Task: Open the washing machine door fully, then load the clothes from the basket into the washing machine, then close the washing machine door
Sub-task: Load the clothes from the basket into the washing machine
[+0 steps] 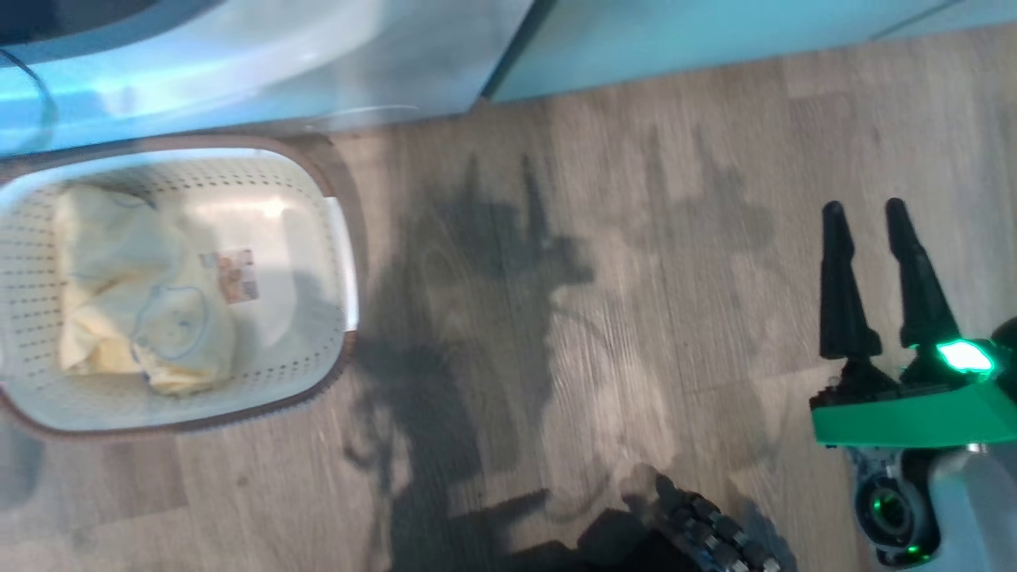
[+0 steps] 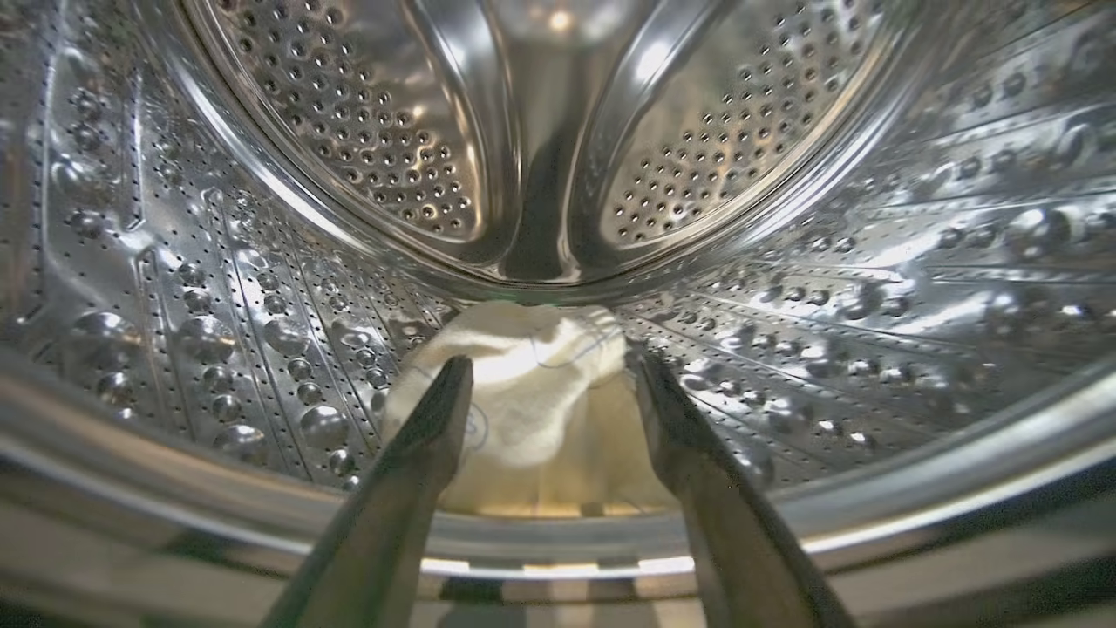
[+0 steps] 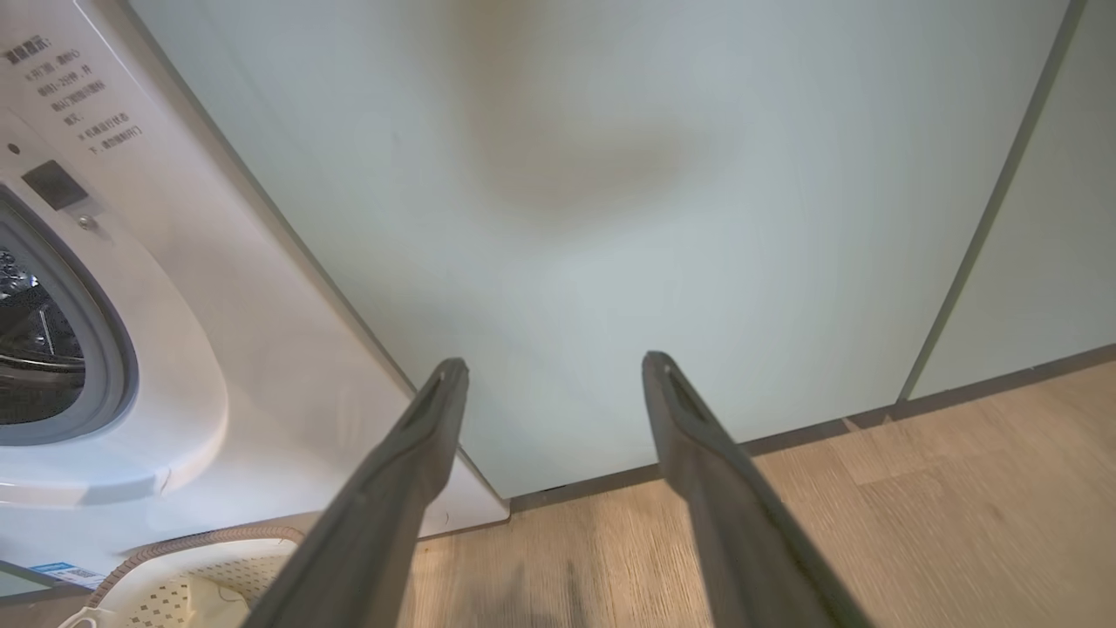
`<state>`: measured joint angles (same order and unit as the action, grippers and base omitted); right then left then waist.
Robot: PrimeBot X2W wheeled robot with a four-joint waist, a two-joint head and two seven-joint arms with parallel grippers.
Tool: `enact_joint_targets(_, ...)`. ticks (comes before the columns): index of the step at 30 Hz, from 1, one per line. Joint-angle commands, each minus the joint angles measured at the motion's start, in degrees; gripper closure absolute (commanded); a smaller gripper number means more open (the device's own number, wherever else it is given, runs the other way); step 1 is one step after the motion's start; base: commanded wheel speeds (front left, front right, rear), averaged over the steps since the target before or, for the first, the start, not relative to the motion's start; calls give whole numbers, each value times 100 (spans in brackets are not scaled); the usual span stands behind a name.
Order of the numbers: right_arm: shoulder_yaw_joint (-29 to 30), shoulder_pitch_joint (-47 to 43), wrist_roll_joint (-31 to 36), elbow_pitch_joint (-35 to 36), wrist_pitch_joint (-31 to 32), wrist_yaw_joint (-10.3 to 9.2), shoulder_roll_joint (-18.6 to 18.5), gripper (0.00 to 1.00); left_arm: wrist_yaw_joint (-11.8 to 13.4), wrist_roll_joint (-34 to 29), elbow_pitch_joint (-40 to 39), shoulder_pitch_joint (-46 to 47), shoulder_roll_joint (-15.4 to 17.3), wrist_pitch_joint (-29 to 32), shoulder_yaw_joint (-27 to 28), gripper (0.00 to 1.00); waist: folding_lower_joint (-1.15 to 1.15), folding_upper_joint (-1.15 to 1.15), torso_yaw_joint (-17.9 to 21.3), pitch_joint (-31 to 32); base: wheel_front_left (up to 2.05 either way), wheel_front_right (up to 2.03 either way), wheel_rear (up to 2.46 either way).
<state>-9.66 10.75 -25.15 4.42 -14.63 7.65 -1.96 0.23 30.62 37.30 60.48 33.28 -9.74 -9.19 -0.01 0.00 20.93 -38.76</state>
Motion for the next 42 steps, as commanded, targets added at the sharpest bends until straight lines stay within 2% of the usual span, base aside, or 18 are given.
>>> enact_joint_targets(1, -19, -148, 80, 148, -37, -16, -92, 0, 72, 37, -359, -198, 218, -96, 189, 0, 1, 0, -163, 168, 0, 0, 0)
enact_joint_targets(6, 111, -203, 306, 126, -37, -16, -92, 0, 416, 187, -1423, -1381, -37, -275, 329, 0, 1, 0, -365, 479, 0, 0, 0)
enact_joint_targets(13, 215, -292, 578, 97, -37, -16, -92, 0, 1203, 11, -3120, -3088, -312, -344, 365, 0, 1, 0, -646, 932, 0, 0, 0)
enact_joint_targets(14, 215, -292, 578, 97, -37, -16, -92, 0, 1203, 11, -3120, -3088, -312, -344, 365, 0, 1, 0, -646, 932, 0, 0, 0)
enact_joint_targets(19, 246, -404, 774, 42, -37, -16, -92, 0, 1650, -196, -3995, -4086, -466, -364, 286, 0, 1, 0, -879, 1295, 0, 0, 0)
enact_joint_targets(22, 279, -505, 899, -10, -37, -16, -92, 0, 1815, -236, -4311, -4589, -615, -382, 205, 0, 1, 0, -1046, 1556, 0, 0, 0)
enact_joint_targets(30, 309, -847, 1225, -219, -37, -16, -92, 0, 2063, -412, -4628, -5574, -902, -437, -95, 0, 1, 0, -1477, 2316, 0, 0, 0)
enact_joint_targets(36, 313, -1234, 1345, -353, -37, -16, -92, 0, 2119, -471, -4656, -6126, -1090, -480, -248, 0, 1, 0, -1793, 2869, 0, 0, 0)
enact_joint_targets(42, 236, -1530, 1334, -457, -37, -16, -92, 0, 2081, -507, -4628, -6514, -1209, -499, -412, 0, 1, 0, -1944, 3344, 0, 0, 0)
